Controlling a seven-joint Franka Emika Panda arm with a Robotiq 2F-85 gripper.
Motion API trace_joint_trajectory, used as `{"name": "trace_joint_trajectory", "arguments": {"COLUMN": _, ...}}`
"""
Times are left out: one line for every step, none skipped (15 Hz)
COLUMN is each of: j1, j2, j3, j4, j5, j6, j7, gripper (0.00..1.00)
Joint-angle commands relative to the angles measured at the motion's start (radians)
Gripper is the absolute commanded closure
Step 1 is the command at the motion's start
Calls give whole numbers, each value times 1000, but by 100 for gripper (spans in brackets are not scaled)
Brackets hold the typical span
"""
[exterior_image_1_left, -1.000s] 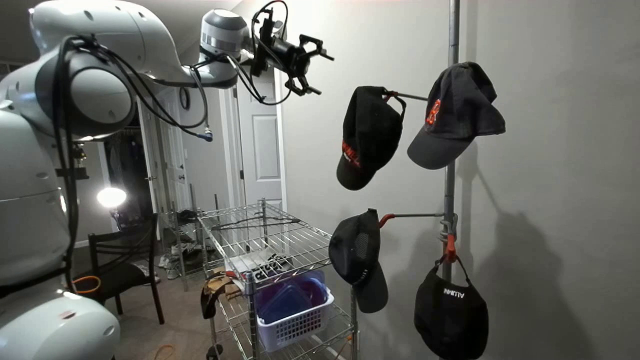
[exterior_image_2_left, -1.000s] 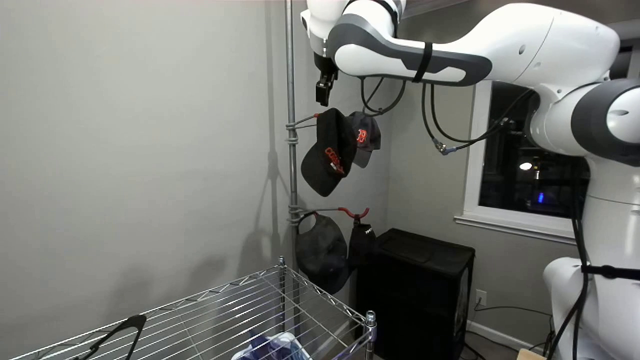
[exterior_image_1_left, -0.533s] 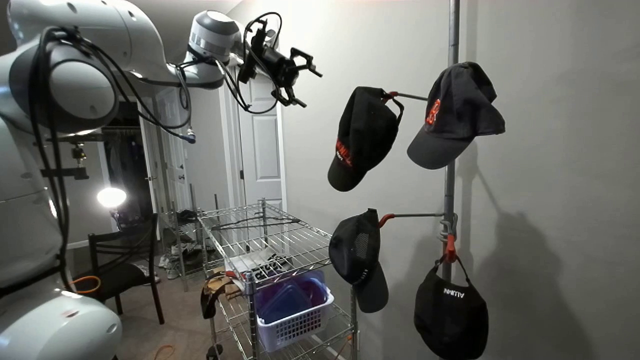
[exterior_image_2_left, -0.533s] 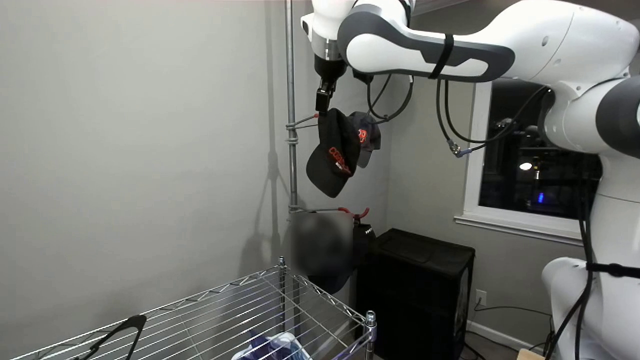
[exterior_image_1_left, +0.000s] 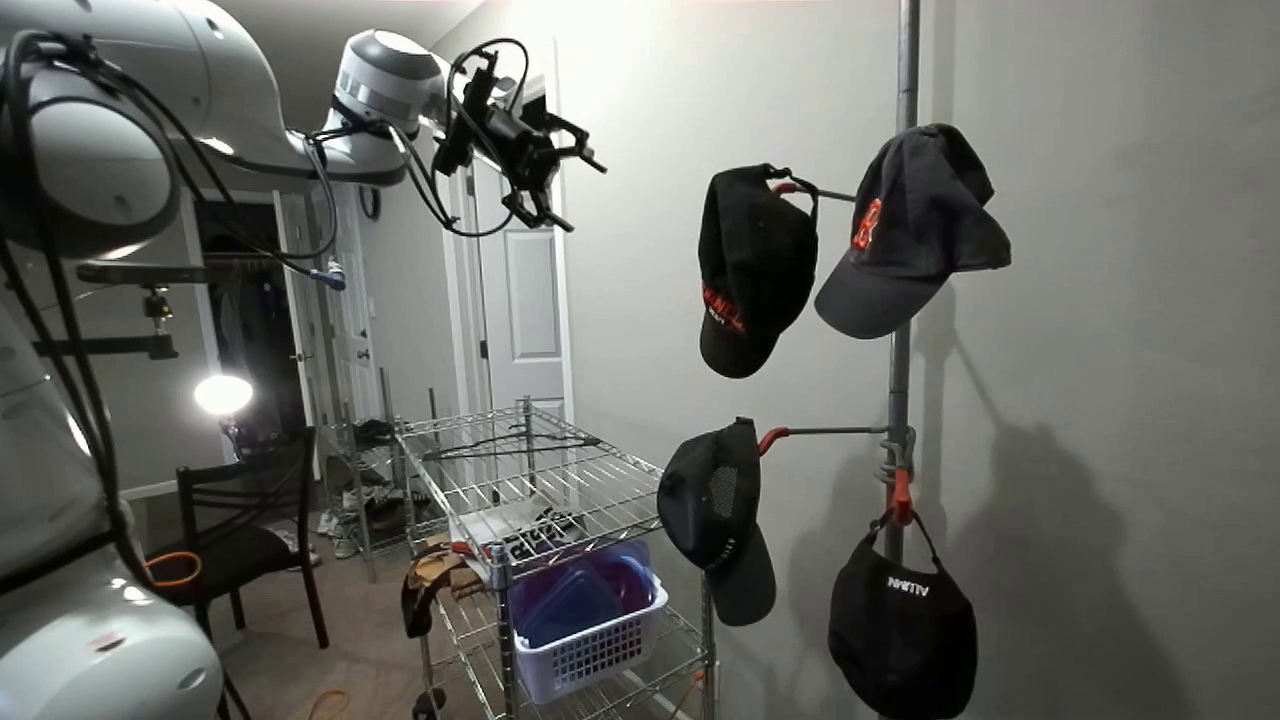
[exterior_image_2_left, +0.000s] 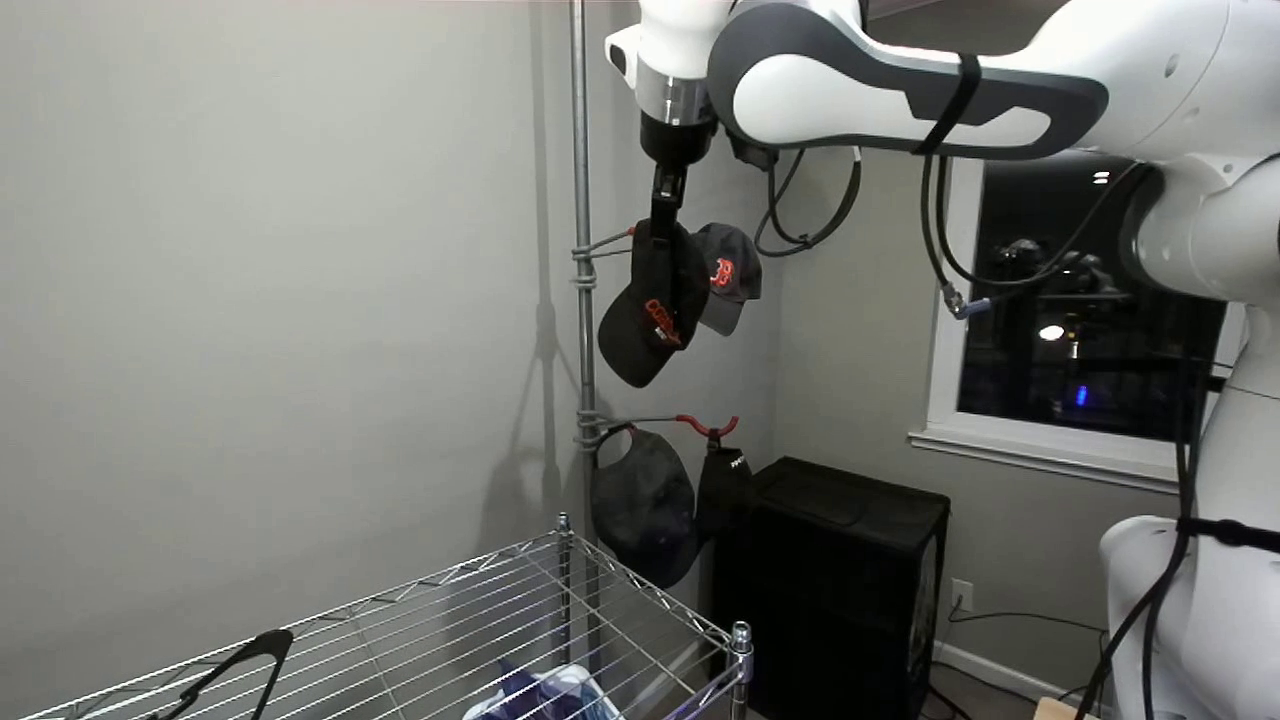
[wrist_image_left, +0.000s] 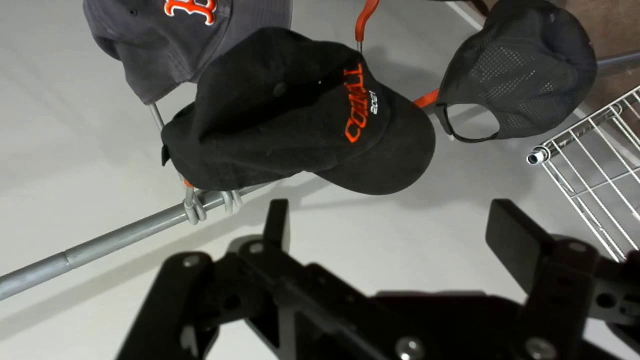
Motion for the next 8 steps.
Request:
{"name": "trace_joint_trajectory", "arguments": {"j1": -71, "j2": -43, "j3": 50, "j4": -63, "j5": 24, "j6": 0, "j7": -18, "gripper": 0}}
{"name": "trace_joint_trajectory", "arguments": {"j1": -81, "j2": -46, "j3": 54, "j4": -72, "j5": 30, "j6": 3, "j7": -16, "gripper": 0}}
{"name": "trace_joint_trajectory", "arguments": {"j1": -88, "j2": -47, "j3": 57, "j4": -79, "j5": 37, "j6": 4, "j7": -16, "gripper": 0}}
{"name": "trace_joint_trajectory", "arguments": {"j1": -95, "j2": -47, "j3": 59, "j4": -86, "j5": 46, "j6": 8, "j7": -15, "gripper": 0}}
{"name": "trace_joint_trajectory", "arguments": {"j1": -101, "j2": -48, "j3": 61, "j4": -91, "j5": 53, "j6": 9, "j7": -16, "gripper": 0}}
{"name": "trace_joint_trajectory", "arguments": {"j1": -105, "j2": -47, "j3": 63, "j4": -94, "j5": 55, "j6": 9, "j7": -14, "gripper": 0}}
{"name": "trace_joint_trajectory", "arguments": {"j1": -109, "j2": -47, "j3": 66, "j4": -97, "j5": 56, "j6": 9, "j7": -14, "gripper": 0}}
{"name": "trace_joint_trajectory", "arguments": {"j1": -112, "j2": -12, "j3": 79, "j4": -54, "j5": 33, "j6": -2, "j7": -4, "gripper": 0}}
